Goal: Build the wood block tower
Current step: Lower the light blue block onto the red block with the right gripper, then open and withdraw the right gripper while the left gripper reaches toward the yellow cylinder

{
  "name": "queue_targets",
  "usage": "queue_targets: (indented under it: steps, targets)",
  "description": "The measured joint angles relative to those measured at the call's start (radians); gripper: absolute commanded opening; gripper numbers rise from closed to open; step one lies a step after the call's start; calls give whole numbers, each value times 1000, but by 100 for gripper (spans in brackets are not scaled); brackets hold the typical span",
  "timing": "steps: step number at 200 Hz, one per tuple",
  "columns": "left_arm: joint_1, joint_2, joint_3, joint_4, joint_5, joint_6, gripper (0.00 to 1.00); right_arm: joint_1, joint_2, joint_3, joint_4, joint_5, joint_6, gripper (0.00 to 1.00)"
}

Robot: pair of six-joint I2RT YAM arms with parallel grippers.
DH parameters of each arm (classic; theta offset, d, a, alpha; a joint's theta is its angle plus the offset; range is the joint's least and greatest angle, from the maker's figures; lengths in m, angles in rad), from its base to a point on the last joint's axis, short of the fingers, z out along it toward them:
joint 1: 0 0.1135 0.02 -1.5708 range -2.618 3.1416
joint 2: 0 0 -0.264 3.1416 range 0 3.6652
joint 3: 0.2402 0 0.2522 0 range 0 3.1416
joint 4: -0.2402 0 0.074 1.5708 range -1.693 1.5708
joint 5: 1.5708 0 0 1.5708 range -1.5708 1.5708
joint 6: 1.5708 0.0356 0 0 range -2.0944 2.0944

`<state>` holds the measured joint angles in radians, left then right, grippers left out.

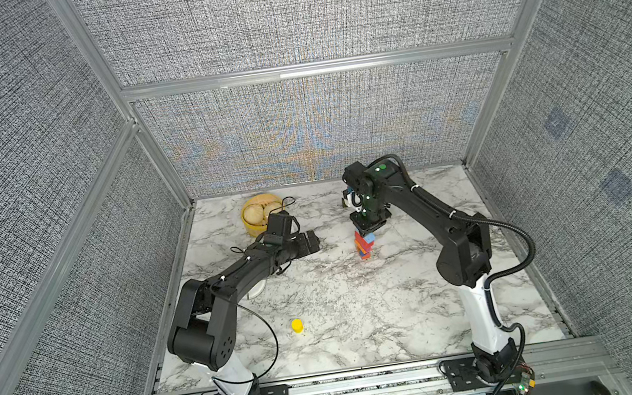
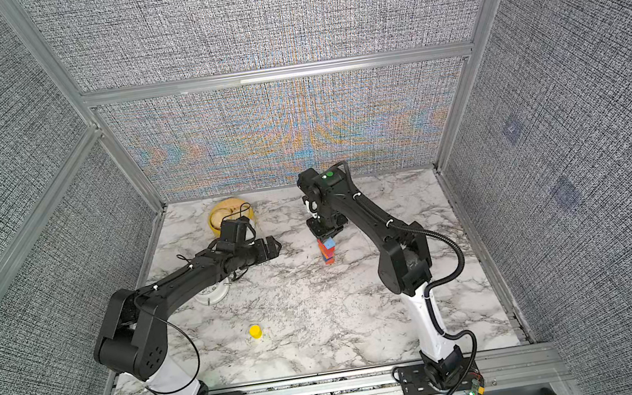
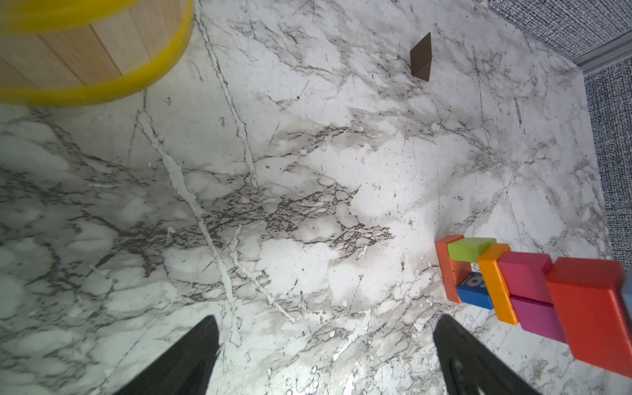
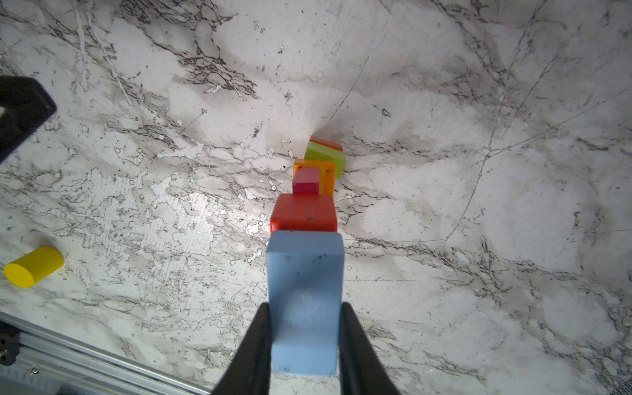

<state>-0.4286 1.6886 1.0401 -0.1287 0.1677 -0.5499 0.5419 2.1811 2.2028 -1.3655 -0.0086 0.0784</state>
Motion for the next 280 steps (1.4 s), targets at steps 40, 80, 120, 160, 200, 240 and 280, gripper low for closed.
queue_targets:
  steps: [40, 80, 120, 160, 200, 240, 280]
  targets:
    - [5, -10, -4, 6, 0, 0, 99, 0, 0, 0, 3, 0, 3, 36]
    - [6, -15, -10, 6, 0, 0, 99, 1, -1, -2, 7, 1, 6, 36]
    - [7, -20, -10, 6, 0, 0, 99, 1, -2, -7, 9, 2, 14, 35]
    - [8, -27, -12, 7, 1, 0, 99, 1, -3, -8, 9, 3, 14, 36]
    - [10, -53, -29, 6, 8, 0, 99, 2, -30, -15, 19, 7, 15, 43]
    - [10, -88, -29, -8, 6, 1, 99, 2, -68, -27, 46, 8, 18, 44]
    - [10, -127, -37, -29, 8, 1, 99, 2, -145, -101, 95, 3, 21, 45]
